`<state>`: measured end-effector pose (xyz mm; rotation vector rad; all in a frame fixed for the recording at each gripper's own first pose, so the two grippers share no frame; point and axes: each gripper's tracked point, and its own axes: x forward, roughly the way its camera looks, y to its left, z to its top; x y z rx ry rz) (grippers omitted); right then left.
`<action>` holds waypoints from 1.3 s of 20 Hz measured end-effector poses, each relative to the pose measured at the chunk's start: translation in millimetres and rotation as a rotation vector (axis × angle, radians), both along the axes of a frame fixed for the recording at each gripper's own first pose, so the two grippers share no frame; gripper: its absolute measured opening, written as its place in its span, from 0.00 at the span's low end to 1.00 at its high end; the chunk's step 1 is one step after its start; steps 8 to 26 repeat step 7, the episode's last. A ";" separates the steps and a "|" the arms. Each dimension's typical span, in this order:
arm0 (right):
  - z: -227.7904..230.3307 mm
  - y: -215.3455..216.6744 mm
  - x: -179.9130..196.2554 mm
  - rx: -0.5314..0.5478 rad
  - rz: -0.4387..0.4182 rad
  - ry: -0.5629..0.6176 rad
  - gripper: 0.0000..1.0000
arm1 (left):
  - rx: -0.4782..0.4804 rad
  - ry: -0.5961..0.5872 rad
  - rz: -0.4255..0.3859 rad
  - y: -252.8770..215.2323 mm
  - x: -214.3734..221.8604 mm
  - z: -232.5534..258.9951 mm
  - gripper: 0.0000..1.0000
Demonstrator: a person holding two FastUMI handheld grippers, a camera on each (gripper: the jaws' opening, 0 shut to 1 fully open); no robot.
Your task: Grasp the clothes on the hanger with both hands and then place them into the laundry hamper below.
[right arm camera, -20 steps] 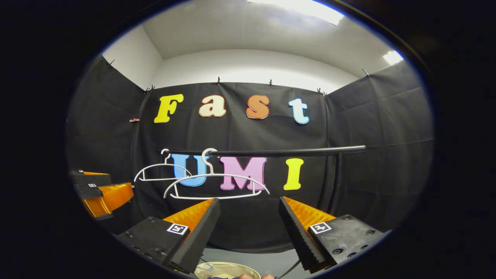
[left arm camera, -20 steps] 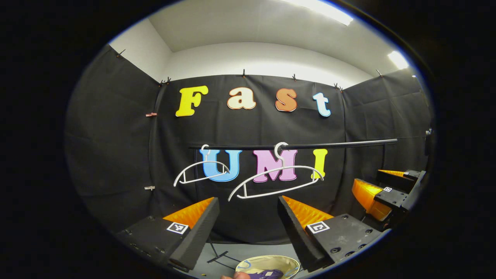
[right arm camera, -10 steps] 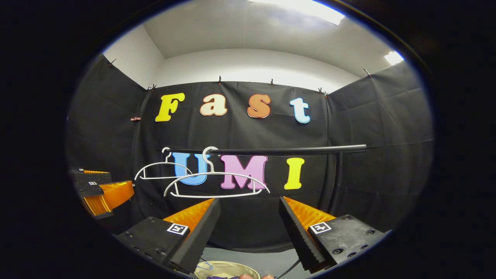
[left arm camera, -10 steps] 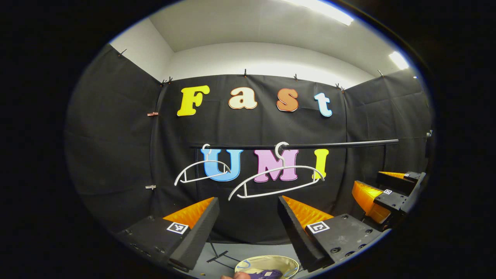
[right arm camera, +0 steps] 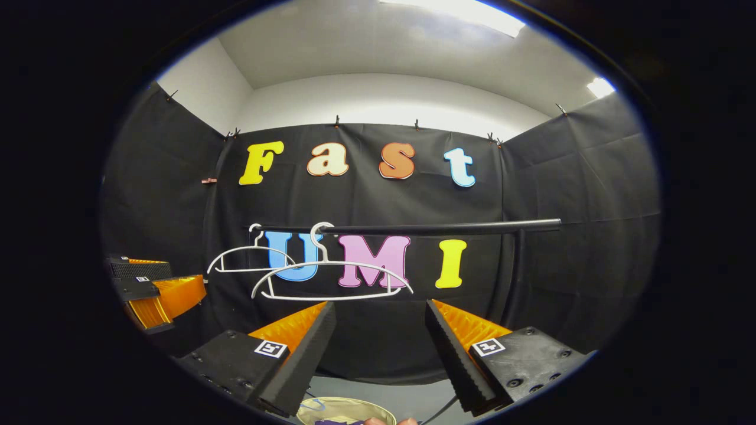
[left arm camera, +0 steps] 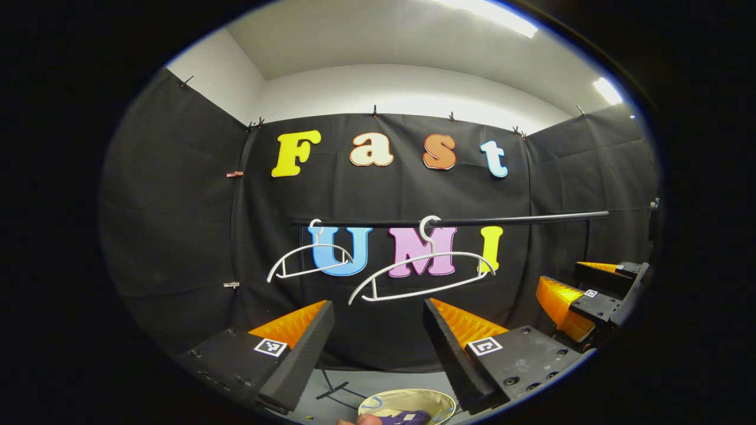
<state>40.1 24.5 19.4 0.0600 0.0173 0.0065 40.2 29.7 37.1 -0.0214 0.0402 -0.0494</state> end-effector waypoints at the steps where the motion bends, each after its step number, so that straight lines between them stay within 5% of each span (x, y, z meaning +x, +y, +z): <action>1: 0.2 0.2 0.0 0.001 0.000 0.000 0.99 | 0.000 0.002 -0.002 0.0 0.1 -0.6 0.94; 26: 2.0 1.6 -0.7 0.009 -0.002 -0.010 0.97 | 0.017 0.013 -0.007 0.8 -0.3 -7.5 0.95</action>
